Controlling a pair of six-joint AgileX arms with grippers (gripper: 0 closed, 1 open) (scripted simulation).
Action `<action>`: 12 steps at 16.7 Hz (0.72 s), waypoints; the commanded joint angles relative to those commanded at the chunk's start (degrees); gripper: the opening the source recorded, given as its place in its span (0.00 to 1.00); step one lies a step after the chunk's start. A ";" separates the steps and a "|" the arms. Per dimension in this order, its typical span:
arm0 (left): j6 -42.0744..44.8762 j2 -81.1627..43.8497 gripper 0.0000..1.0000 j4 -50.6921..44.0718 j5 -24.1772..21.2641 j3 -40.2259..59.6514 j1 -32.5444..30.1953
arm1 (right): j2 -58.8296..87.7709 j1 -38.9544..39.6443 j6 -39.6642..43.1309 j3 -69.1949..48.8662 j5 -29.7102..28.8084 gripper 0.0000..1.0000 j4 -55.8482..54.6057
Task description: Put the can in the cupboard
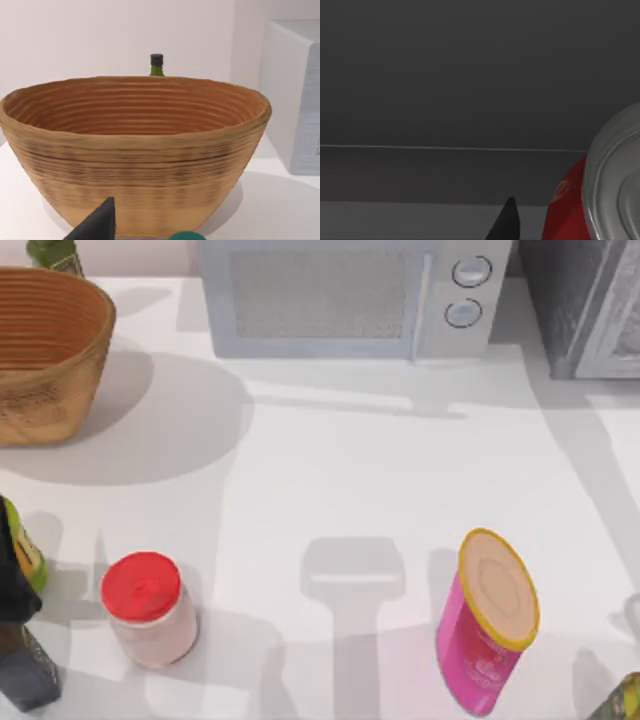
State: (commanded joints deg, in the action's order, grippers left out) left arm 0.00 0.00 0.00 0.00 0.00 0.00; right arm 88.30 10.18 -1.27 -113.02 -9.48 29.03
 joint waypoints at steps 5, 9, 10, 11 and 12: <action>0.00 0.00 1.00 0.00 0.00 0.00 0.00 | 18.08 -1.50 -0.04 -25.11 1.84 0.00 6.48; 0.00 0.00 1.00 0.00 0.00 0.00 0.00 | 28.07 -3.45 0.05 -40.04 2.37 0.00 9.47; 0.00 0.00 1.00 0.00 0.00 0.00 0.00 | 29.50 -3.90 0.10 -42.30 2.41 0.00 9.74; 0.00 0.00 1.00 0.00 0.00 0.00 0.00 | 30.51 -4.26 0.15 -43.94 2.44 0.00 9.88; 0.00 0.00 1.00 0.00 0.00 0.00 0.00 | 31.12 -4.50 0.20 -44.98 2.45 0.00 9.92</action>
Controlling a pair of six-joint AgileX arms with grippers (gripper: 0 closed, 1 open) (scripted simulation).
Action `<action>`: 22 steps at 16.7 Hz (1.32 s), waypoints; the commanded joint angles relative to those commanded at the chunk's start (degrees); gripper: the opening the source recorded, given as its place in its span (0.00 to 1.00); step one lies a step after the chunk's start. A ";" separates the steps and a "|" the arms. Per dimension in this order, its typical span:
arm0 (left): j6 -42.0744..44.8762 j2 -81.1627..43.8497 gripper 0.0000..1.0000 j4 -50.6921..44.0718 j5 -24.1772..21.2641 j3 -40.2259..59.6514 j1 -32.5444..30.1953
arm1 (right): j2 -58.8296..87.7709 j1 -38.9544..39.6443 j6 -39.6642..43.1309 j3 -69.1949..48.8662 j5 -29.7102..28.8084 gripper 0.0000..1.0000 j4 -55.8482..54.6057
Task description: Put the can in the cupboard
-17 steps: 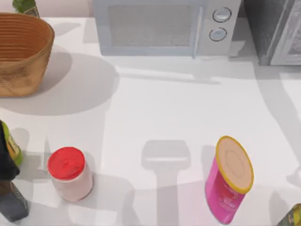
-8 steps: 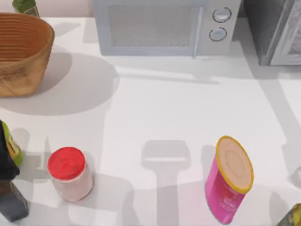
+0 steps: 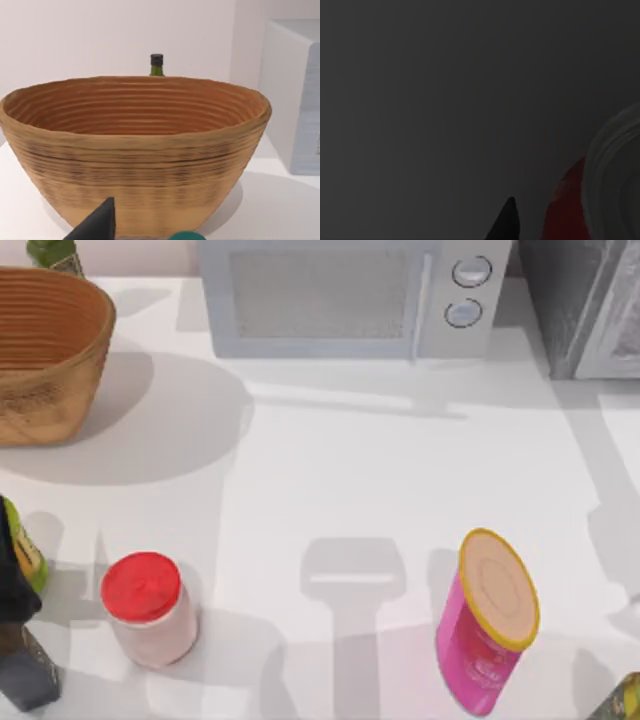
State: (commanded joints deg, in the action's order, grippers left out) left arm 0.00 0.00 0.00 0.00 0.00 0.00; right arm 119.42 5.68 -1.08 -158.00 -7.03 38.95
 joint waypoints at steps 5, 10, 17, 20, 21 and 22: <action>0.00 0.00 1.00 0.00 0.00 0.00 0.00 | 0.24 -0.11 0.02 -0.44 0.01 0.00 0.00; 0.00 0.00 1.00 0.00 0.00 0.00 0.00 | 0.24 -0.11 0.02 -0.44 0.01 0.38 0.00; 0.00 0.00 1.00 0.00 0.00 0.00 0.00 | 0.24 -0.11 0.02 -0.44 0.01 0.90 0.00; 0.00 0.00 1.00 0.00 0.00 0.00 0.00 | 0.24 -0.11 0.02 -0.44 0.01 1.00 0.00; 0.00 0.00 1.00 0.00 0.00 0.00 0.00 | 0.24 -0.11 0.02 -0.44 0.01 1.00 0.00; 0.00 0.00 1.00 0.00 0.00 0.00 0.00 | 0.24 -0.11 0.02 -0.44 0.01 1.00 0.00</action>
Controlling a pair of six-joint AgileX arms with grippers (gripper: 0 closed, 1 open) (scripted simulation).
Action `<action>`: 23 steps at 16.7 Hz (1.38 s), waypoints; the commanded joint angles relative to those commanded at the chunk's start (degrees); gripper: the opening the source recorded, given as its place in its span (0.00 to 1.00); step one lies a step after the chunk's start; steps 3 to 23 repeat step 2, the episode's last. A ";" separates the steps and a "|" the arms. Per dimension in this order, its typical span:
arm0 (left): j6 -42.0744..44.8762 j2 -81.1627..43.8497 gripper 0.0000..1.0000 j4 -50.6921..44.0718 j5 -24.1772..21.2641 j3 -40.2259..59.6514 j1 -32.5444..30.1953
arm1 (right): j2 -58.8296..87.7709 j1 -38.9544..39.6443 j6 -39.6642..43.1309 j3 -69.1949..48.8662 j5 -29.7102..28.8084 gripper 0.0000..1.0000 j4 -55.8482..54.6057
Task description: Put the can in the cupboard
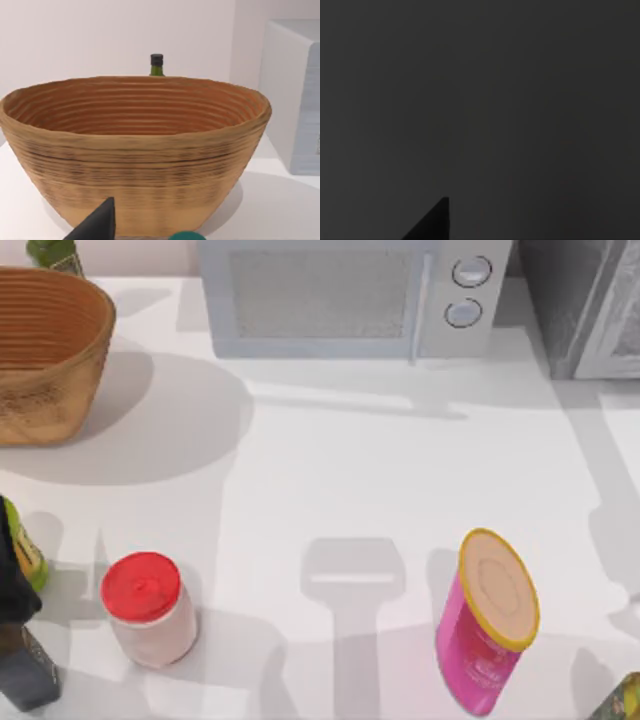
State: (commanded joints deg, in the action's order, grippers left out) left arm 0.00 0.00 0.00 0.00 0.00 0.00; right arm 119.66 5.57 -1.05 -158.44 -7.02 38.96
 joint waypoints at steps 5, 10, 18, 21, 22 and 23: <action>0.00 0.00 1.00 0.00 0.00 0.00 0.00 | 0.00 0.00 0.00 0.00 0.00 1.00 0.00; 0.00 0.00 1.00 0.00 0.00 0.00 0.00 | 0.00 0.00 0.00 0.00 0.00 1.00 0.00; 0.00 0.00 1.00 0.00 0.00 0.00 0.00 | 0.00 0.00 0.00 0.00 0.00 1.00 0.00; 0.00 0.00 1.00 0.00 0.00 0.00 0.00 | 0.00 0.00 0.00 0.00 0.00 1.00 0.00; 0.00 0.00 1.00 0.00 0.00 0.00 0.00 | 0.00 0.00 0.00 0.00 0.00 1.00 0.00; 0.00 0.00 1.00 0.00 0.00 0.00 0.00 | 0.00 0.00 0.00 0.00 0.00 1.00 0.00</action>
